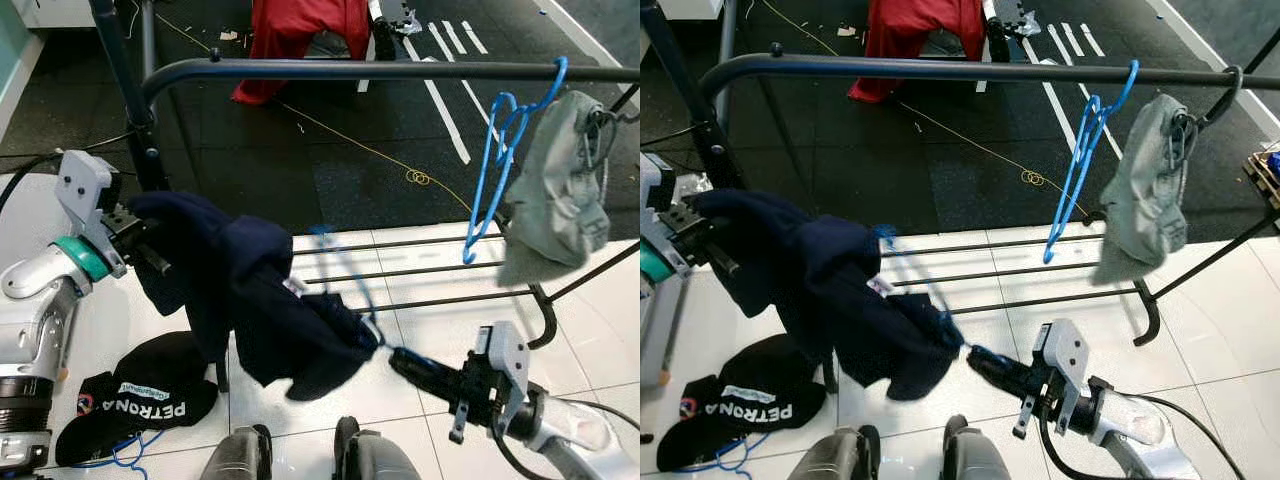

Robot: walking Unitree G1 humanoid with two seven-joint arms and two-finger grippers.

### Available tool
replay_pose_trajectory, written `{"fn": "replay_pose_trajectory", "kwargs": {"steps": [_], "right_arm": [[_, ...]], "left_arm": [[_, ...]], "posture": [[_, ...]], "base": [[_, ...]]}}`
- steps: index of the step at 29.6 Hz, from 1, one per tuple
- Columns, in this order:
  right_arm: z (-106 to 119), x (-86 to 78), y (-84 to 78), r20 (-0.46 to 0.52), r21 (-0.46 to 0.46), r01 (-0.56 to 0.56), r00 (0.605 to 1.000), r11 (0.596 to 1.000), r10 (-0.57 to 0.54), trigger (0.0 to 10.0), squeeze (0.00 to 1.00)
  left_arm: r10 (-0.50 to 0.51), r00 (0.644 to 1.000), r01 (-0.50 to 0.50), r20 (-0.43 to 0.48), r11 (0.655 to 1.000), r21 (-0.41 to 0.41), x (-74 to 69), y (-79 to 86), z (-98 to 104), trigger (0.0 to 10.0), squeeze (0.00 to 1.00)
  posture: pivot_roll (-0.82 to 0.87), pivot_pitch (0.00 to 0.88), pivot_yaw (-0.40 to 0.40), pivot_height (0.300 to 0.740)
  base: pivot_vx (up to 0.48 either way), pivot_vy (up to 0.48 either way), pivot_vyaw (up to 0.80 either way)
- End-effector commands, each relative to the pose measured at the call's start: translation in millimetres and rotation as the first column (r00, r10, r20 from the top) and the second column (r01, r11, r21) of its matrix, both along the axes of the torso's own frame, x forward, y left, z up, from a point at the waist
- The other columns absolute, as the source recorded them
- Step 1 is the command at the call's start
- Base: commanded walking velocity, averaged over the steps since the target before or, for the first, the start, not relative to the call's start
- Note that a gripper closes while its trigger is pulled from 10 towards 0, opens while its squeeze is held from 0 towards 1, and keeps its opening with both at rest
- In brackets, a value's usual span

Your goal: Hang hanger

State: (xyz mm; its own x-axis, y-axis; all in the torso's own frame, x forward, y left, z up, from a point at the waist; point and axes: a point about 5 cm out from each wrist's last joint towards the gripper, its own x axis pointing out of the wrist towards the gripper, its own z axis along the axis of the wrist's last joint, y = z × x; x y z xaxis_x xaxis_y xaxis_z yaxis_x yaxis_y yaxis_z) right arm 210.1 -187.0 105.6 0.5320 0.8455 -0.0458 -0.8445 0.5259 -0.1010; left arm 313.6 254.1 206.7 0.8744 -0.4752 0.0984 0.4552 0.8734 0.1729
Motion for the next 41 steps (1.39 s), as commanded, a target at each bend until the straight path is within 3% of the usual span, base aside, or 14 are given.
{"fn": "replay_pose_trajectory", "kwargs": {"steps": [1, 4, 5, 7, 9, 13, 16, 17, 19, 26, 37, 38, 40, 41], "right_arm": [[-3.1, -3.2, -4.2, 0.02, -0.01, 0.022, 1.0, 1.0, -0.021, 0.0, 0.0], [5.8, 1.5, 0.5, 0.109, 0.032, 0.056, 0.992, 0.998, -0.059, 0.0, 0.0], [21.4, 11.6, 7.1, 0.186, 0.093, 0.085, 0.977, 0.992, -0.101, 0.0, 0.0], [21.4, 11.6, 7.1, 0.186, 0.093, 0.085, 0.977, 0.992, -0.101, 0.0, 0.0], [46.2, 26.6, 20.5, 0.262, 0.156, 0.067, 0.959, 0.986, -0.106, 0.0, 0.0], [59.9, 33.9, 28.0, 0.304, 0.18, 0.051, 0.947, 0.982, -0.105, 0.0, 0.0], [75.8, 43.7, 33.3, 0.367, 0.211, 0.053, 0.921, 0.976, -0.129, 0.0, 0.0], [93.3, 56.5, 41.8, 0.432, 0.218, 0.034, 0.893, 0.975, -0.127, 0.0, 0.0], [102.7, 62.1, 49.4, 0.462, 0.204, 0.004, 0.881, 0.979, -0.1, 0.0, 0.0], [102.6, 64.1, 54.9, 0.449, 0.214, -0.004, 0.889, 0.977, -0.095, 0.0, 0.0], [94.9, 60.0, 58.7, 0.403, 0.253, 0.025, 0.906, 0.967, -0.129, 0.0, 0.0], [91.9, 60.9, 57.5, 0.376, 0.278, 0.055, 0.912, 0.959, -0.161, 0.8, 0.0], [89.9, 61.5, 56.5, 0.357, 0.294, 0.076, 0.916, 0.953, -0.184, 0.8, 0.0], [88.3, 63.0, 54.6, 0.339, 0.31, 0.106, 0.916, 0.945, -0.214, 7.2, 0.0]], "left_arm": [[0.026, 1.0, -0.026, 0.015, 0.999, -0.036, 1.0, 3.2, 4.0, 10.0, 0.0], [-0.005, 1.0, 0.005, 0.003, 0.999, -0.044, 0.5, -7.4, -0.2, 10.0, 0.0], [-0.09, 0.996, 0.09, -0.003, 0.995, -0.05, -4.0, -26.9, -3.6, 10.0, 0.0], [-0.09, 0.996, 0.09, -0.003, 0.995, -0.05, -4.0, -26.9, -3.6, 10.0, 0.0], [-0.236, 0.972, 0.236, 0.004, 0.97, -0.054, -14.2, -60.9, -6.9, 10.0, 0.0], [-0.302, 0.953, 0.302, 0.013, 0.952, -0.039, -19.4, -78.7, -8.8, 10.0, 0.0], [-0.366, 0.93, 0.366, 0.011, 0.93, -0.009, -25.2, -96.5, -12.8, 10.0, 0.0], [-0.418, 0.908, 0.418, -0.007, 0.908, -0.007, -31.5, -113.2, -18.7, 10.0, 0.0], [-0.416, 0.909, 0.415, -0.01, 0.909, -0.03, -32.8, -120.4, -20.8, 10.0, 0.0], [-0.383, 0.924, 0.381, -0.012, 0.922, -0.068, -33.0, -124.5, -21.0, 10.0, 0.0], [-0.25, 0.968, 0.249, -0.028, 0.968, -0.042, -26.5, -104.9, -25.5, 10.0, 0.0], [-0.22, 0.975, 0.218, -0.03, 0.974, -0.066, -25.0, -103.4, -25.2, 10.0, 0.0], [-0.202, 0.979, 0.199, -0.032, 0.976, -0.085, -24.2, -102.8, -25.0, 10.0, 0.0], [-0.153, 0.987, 0.147, -0.048, 0.984, -0.105, -21.7, -99.7, -27.2, 10.0, 0.0]], "posture": [[-0.06, 0.135, 0.0, 0.74], [-0.06, 0.137, 0.005, 0.74], [-0.06, 0.14, 0.009, 0.74], [-0.06, 0.14, 0.009, 0.74], [-0.06, 0.141, 0.008, 0.74], [-0.06, 0.142, 0.008, 0.74], [-0.06, 0.144, 0.003, 0.74], [-0.06, 0.143, 0.006, 0.74], [-0.06, 0.143, 0.006, 0.74], [-0.05, 0.145, 0.002, 0.74], [-0.05, 0.148, 0.008, 0.74], [-0.05, 0.147, 0.009, 0.74], [-0.05, 0.147, 0.009, 0.74], [-0.05, 0.147, 0.009, 0.74]], "base": [[0.0, 0.0, 0.0], [0.0, 0.0, 0.0], [0.0, 0.0, 0.0], [0.0, 0.0, 0.0], [0.0, 0.0, 0.0], [0.0, 0.0, 0.0], [0.0, 0.0, 0.0], [0.0, 0.0, 0.0], [0.0, 0.0, 0.0], [0.0, 0.0, 0.0], [0.0, 0.0, 0.0], [0.0, 0.0, 0.0], [0.0, 0.0, 0.0], [0.0, 0.0, 0.0]]}}
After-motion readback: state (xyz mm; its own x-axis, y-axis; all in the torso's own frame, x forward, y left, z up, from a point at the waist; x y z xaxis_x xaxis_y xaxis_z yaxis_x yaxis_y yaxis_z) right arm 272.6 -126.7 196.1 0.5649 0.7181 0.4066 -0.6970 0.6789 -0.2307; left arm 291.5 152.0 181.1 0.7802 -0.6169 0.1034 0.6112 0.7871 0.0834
